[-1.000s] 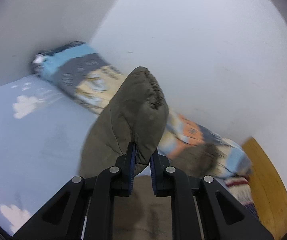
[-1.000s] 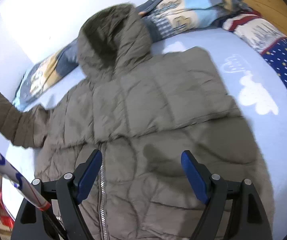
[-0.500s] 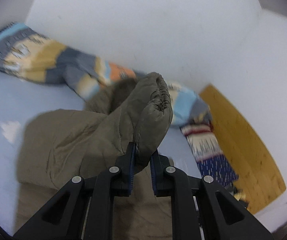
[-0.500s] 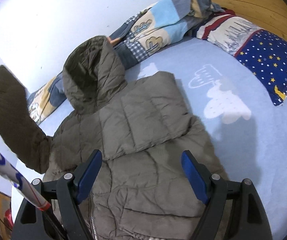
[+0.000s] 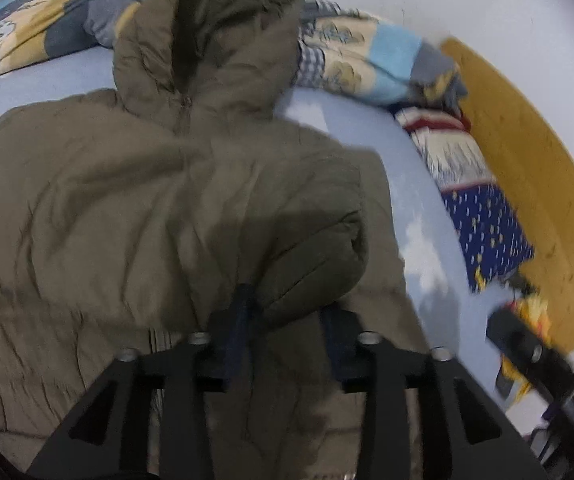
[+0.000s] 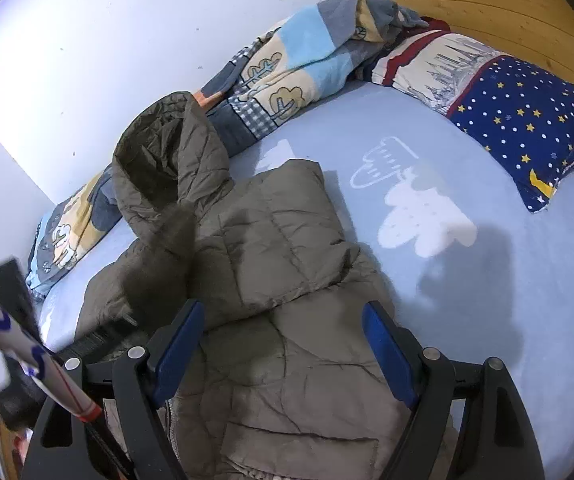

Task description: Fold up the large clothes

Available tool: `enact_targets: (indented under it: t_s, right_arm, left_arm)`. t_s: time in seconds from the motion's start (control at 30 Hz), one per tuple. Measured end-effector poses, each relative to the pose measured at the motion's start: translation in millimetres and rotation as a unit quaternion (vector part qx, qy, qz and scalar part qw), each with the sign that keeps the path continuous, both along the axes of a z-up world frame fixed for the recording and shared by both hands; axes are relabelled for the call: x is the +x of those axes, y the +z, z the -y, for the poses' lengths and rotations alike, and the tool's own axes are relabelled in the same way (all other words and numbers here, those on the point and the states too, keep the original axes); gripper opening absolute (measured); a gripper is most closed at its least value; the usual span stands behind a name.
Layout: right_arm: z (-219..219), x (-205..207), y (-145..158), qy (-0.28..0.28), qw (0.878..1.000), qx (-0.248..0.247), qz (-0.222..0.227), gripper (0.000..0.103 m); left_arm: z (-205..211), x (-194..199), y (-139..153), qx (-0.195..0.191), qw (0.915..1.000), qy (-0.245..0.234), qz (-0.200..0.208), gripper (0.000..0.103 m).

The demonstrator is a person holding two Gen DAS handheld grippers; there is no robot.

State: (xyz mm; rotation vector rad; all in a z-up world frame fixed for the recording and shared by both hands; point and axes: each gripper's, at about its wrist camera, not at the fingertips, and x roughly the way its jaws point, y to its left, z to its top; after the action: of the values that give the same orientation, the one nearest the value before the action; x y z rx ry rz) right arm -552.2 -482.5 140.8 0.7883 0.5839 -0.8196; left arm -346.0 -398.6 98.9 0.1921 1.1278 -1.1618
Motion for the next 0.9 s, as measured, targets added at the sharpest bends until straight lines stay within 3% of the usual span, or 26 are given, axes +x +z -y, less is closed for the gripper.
enact_targets:
  t_s: [0.17, 0.27, 0.37, 0.5, 0.67, 0.7, 0.77, 0.8, 0.83, 0.9]
  right_arm:
    - [2, 2, -2, -0.001, 1.0, 0.012, 0.015, 0.085]
    - [4, 6, -9, 0.009, 0.999, 0.035, 0.034, 0.085]
    - [6, 16, -27, 0.022, 0.995, 0.082, 0.051, 0.085]
    - [6, 34, -52, 0.045, 0.985, 0.14, 0.088, 0.081]
    - [8, 58, -75, 0.046, 0.983, 0.155, 0.084, 0.076]
    - [11, 61, -79, 0.045, 0.983, 0.156, 0.081, 0.072]
    - [19, 67, -88, 0.042, 0.981, 0.165, 0.089, 0.052]
    - [24, 71, -95, 0.046, 0.979, 0.175, 0.099, 0.033]
    - [27, 74, -98, 0.048, 0.977, 0.181, 0.101, 0.024]
    - [30, 77, -92, 0.039, 0.984, 0.156, 0.075, 0.021]
  left_arm:
    - [-31, -2, 38, -0.049, 0.9985, -0.019, 0.016, 0.052]
    - [-63, 21, 61, -0.069, 0.9968, 0.01, 0.039, 0.061]
    - [-98, 71, 65, -0.042, 0.9946, 0.077, 0.056, 0.061]
    - [-142, 136, 45, 0.011, 0.9793, 0.175, 0.102, 0.061]
    - [-155, 193, 5, 0.044, 0.9712, 0.223, 0.072, 0.061]
    - [-153, 201, -4, 0.045, 0.97, 0.23, 0.065, 0.061]
    - [-150, 206, -11, 0.037, 0.9711, 0.228, 0.06, 0.061]
    - [-145, 207, -15, 0.034, 0.9731, 0.22, 0.057, 0.061]
    - [-138, 207, -22, 0.044, 0.9742, 0.213, 0.059, 0.061]
    - [-123, 202, -38, 0.072, 0.9746, 0.2, 0.07, 0.062]
